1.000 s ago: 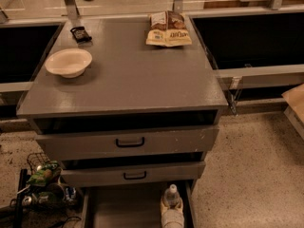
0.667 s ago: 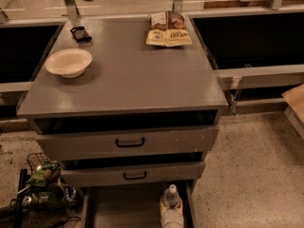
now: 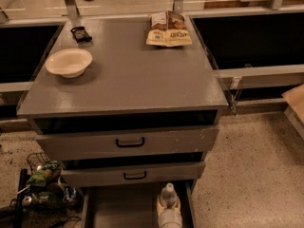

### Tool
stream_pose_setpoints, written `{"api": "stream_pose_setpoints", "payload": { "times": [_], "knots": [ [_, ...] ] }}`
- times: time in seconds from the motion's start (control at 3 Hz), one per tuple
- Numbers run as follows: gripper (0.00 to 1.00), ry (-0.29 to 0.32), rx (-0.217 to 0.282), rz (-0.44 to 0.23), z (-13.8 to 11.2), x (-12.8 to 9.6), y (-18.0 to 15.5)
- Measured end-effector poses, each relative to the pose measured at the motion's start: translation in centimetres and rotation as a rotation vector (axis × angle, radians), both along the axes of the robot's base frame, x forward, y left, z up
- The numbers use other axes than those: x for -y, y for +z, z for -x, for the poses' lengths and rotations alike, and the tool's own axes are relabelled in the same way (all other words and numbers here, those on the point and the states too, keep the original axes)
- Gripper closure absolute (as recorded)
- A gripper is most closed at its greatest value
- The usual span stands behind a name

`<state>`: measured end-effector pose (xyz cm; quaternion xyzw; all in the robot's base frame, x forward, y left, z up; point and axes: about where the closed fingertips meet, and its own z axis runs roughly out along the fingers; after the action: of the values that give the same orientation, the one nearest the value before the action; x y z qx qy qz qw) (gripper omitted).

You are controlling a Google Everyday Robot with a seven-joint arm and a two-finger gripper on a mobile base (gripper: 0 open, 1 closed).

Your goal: Place blue plastic bottle into bottom drawer

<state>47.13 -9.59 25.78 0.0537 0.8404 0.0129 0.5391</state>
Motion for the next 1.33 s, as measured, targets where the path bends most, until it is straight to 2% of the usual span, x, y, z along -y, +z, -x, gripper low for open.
{"api": "stream_pose_setpoints", "payload": {
  "times": [0.67,1.0,1.33],
  "knots": [
    [1.0,0.058,0.009,0.007,1.1,-1.8,6.9],
    [1.0,0.081,0.023,0.021,1.5,-2.0,8.9],
    [1.0,0.131,0.033,0.005,2.0,-1.9,10.0]
  ]
}}
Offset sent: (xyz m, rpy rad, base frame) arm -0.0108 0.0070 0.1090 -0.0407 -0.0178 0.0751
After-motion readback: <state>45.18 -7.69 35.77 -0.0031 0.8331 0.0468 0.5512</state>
